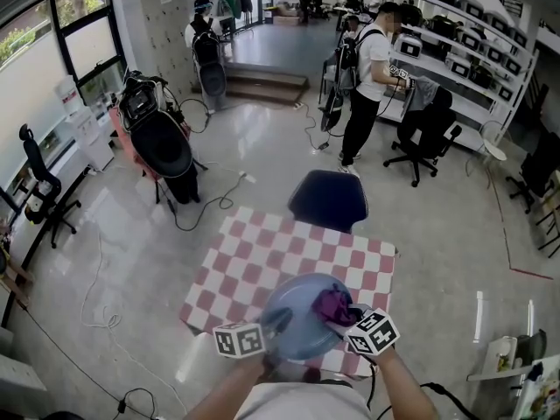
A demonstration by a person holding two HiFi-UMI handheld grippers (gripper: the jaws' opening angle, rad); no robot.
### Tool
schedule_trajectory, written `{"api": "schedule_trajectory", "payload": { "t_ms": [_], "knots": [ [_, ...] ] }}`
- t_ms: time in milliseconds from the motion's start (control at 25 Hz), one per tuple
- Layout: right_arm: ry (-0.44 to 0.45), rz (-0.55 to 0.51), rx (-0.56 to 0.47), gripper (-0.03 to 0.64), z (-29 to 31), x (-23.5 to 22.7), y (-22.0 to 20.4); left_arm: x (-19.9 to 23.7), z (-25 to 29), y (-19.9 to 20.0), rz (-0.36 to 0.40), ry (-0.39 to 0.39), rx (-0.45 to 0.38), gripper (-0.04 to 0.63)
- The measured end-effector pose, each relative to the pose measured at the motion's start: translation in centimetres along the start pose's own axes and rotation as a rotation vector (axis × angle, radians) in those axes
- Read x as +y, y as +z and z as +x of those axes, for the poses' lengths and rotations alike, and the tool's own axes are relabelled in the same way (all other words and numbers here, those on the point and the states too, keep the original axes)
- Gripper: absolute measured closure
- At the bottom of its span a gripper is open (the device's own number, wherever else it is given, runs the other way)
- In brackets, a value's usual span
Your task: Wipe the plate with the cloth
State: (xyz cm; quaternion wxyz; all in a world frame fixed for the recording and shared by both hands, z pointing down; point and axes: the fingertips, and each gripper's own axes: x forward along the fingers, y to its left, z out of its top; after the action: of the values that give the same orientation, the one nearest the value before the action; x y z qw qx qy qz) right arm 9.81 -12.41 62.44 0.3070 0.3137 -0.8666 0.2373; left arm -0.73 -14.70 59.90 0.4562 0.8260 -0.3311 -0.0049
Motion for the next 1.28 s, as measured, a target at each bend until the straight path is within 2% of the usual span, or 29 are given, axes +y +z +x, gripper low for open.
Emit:
{"api": "schedule_trajectory", "payload": {
  "t_ms": [440,560,800,1280],
  "knots": [
    [-0.075,-0.054,-0.036,0.446,-1.2,-0.9,2.1,-0.2,-0.4,-1.4,-0.002,-0.007,0.037,0.523],
    [-0.088,-0.085,-0.039,0.446,-1.3,-1.0,2.8,-0.7,-0.1,-2.0,-0.003,-0.030,0.059,0.523],
    [-0.095,-0.153,-0.051,0.446,-0.8,-0.4,4.9,-1.0,0.1,-3.1,-0.018,-0.054,0.102,0.523],
    [-0.054,-0.300,-0.083,0.445,-0.2,2.2,8.0,-2.3,0.7,-3.6,0.051,-0.083,0.161,0.518]
  ]
}}
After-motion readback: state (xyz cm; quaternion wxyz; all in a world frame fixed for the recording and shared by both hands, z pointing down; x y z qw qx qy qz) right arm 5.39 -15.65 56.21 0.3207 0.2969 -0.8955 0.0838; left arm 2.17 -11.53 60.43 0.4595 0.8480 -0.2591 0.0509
